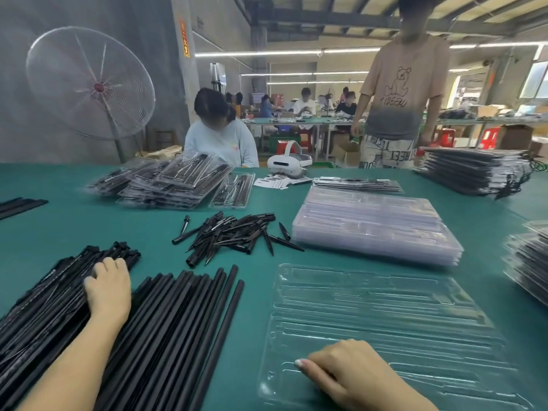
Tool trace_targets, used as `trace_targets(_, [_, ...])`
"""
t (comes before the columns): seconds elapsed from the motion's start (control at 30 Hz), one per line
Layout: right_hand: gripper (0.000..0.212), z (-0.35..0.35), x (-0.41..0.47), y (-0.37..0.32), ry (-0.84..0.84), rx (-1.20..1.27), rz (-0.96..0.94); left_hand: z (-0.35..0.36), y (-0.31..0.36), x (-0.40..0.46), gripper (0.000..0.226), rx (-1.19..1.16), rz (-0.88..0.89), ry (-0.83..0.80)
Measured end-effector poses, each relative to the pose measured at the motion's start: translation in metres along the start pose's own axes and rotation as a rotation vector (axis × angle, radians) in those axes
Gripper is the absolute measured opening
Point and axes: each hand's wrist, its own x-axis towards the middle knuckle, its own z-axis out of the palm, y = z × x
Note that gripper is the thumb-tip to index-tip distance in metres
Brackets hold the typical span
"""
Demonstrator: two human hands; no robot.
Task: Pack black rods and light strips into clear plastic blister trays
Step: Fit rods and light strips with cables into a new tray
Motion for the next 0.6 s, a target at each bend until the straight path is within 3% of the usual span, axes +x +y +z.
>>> trace_targets(0.07, [0.049,0.002,0.002,-0.001,0.000,0.004,0.000,0.009,-0.007,0.003,0.038,0.078,0.028,0.052])
trace_targets(0.33, [0.050,0.011,0.005,0.001,0.025,0.044,0.085,0.012,-0.023,0.011,0.049,-0.042,-0.004,-0.205])
trace_targets(0.47, [0.053,0.014,0.009,0.001,0.053,0.084,0.117,-0.007,-0.005,0.022,0.038,-0.217,-0.043,-0.235])
trace_targets(0.6, [0.051,0.014,0.007,0.001,0.038,0.163,0.166,-0.034,0.043,0.030,0.029,-0.532,0.156,-0.220])
